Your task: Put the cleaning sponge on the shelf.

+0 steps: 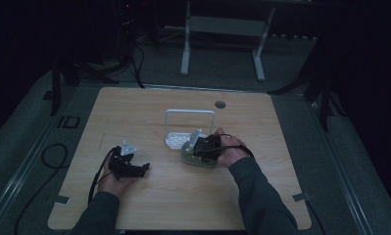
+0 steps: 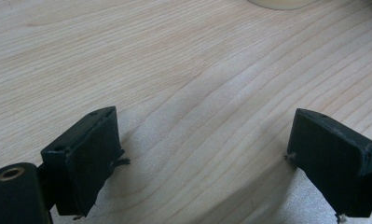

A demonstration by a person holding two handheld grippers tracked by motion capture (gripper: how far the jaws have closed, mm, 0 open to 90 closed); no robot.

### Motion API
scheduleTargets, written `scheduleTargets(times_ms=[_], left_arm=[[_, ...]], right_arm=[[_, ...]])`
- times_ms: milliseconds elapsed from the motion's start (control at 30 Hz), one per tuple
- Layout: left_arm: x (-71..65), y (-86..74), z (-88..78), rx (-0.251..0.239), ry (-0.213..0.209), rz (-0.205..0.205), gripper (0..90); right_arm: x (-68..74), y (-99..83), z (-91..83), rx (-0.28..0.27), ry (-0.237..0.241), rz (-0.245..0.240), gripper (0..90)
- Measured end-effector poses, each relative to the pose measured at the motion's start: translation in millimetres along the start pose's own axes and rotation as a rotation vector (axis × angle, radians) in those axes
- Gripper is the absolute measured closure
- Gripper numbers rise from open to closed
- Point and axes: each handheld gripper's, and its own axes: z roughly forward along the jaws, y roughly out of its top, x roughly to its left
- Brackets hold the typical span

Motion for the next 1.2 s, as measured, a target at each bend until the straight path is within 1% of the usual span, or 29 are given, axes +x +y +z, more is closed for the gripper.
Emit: scheduleTargets(times_ms=[67,200,433,600,633,700,1033,1067,1200], left_arm=[[0.0,0.0,0.0,0.0,0.0,0.0,9.4],[-0.1,0.0,0.1,-0.001,0.0,-0.001,9.4],[-0.1,0.0,0.1,-0.002,0.0,-0.001,9.4],[0.0,0.0,0.1,-0.001,0.001,0.0,9.4],[0.1,0.0,0.1,-0.002,0.002,0.001,9.4],[0.1,0.0,0.1,-0.002,0.002,0.002,9.4],[0.1,0.0,0.1,-0.002,0.002,0.001,9.4],[0.1,0.0,0.1,-0.002,0.002,0.001,9.5],[0.0,0.0,0.2,-0.002,0.001,0.0,9.4]], right_arm=[[-0.4,1.2,-0.9,0.004,-0.003,-0.005,71.7],[-3.9,5.4,-5.9,-0.014,-0.004,-0.006,71.7],[-5.9,8.3,-4.8,-0.012,-0.007,-0.02,71.7],[-9.0,11.2,-6.5,-0.02,-0.008,-0.022,71.7],[-10.9,12.1,-7.0,-0.032,-0.005,-0.026,71.7],[-11.9,12.3,-7.2,-0.036,-0.003,-0.022,71.7],[-14.4,11.8,-2.9,-0.044,0.002,-0.036,71.7],[-14.7,13.2,-1.8,-0.043,-0.002,-0.045,71.7],[-15.1,16.2,-2.2,-0.047,-0.007,-0.054,71.7]])
